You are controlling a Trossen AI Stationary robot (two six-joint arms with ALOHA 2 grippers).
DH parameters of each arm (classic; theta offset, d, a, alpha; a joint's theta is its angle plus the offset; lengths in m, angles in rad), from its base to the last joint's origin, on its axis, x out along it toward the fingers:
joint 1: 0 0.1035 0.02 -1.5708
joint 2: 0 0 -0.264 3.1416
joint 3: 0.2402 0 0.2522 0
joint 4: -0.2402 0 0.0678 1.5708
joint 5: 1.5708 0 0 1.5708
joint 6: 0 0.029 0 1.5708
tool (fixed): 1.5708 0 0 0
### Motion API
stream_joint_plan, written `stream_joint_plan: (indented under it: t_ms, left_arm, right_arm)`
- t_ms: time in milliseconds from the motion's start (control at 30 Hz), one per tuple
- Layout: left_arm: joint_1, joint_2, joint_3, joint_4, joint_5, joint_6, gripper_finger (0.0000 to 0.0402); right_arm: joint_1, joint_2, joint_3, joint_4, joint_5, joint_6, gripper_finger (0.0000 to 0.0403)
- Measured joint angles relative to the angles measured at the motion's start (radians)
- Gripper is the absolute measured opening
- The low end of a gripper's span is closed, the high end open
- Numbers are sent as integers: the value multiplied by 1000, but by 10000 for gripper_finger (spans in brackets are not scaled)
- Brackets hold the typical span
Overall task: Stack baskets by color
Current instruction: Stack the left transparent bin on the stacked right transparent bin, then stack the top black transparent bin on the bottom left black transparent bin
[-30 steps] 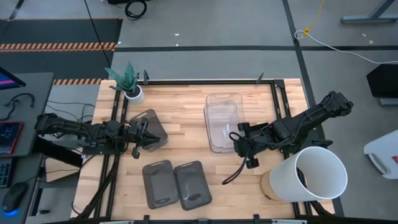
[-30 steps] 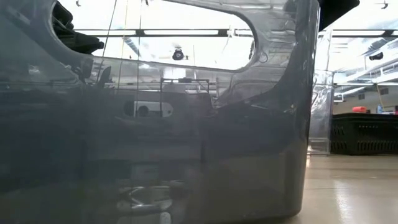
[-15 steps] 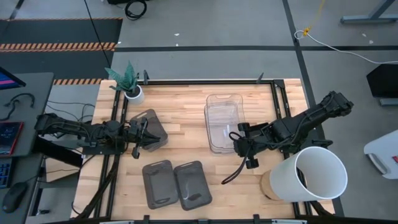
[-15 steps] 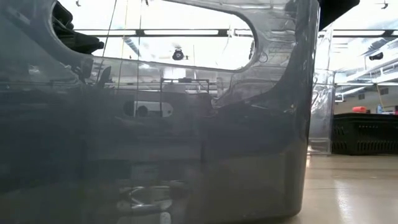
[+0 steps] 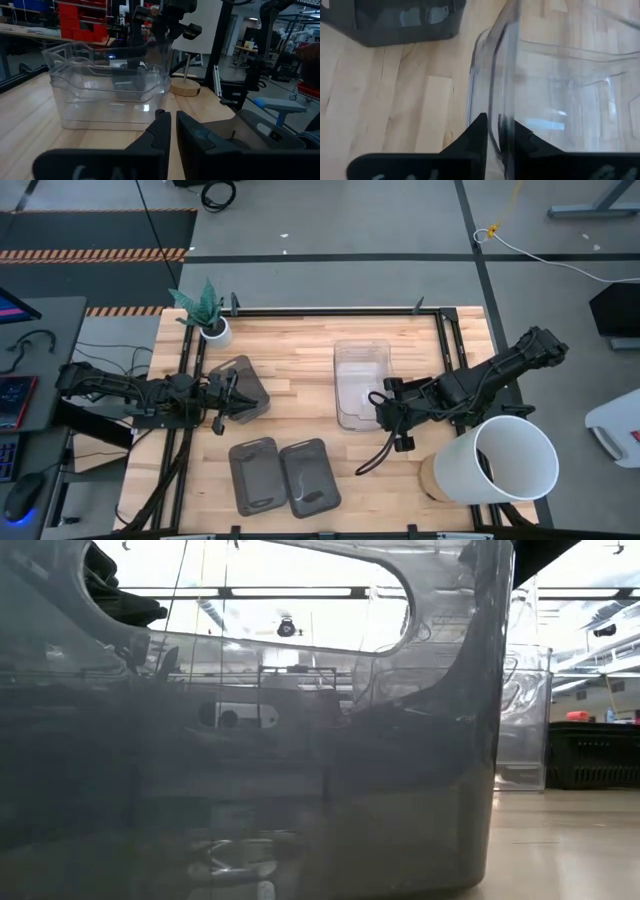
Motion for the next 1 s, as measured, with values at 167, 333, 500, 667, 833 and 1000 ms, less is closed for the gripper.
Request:
stream_joint_plan:
  t_ms: [167, 333, 500, 667, 833, 1000]
  left_arm:
    - [0, 0, 0, 0, 0, 0, 30]
    - [0, 0, 0, 0, 0, 0, 25]
    - [0, 0, 0, 0, 0, 0, 30]
    - [0, 0, 0, 0, 0, 0, 36]
    - [0, 0, 0, 0, 0, 0, 34]
    - [0, 0, 0, 1, 0, 0, 28]
  right_arm:
    - [0, 0, 0, 16, -1, 1, 76]
    - [0, 0, 0, 37, 3, -14, 107]
    - [-1, 0, 0, 82, 5, -44, 143]
    - [-13, -8, 0, 117, 3, -59, 181]
    - [-31, -18, 11, 145, 1, -60, 214]
    - [-36, -37, 53, 136, -16, -35, 237]
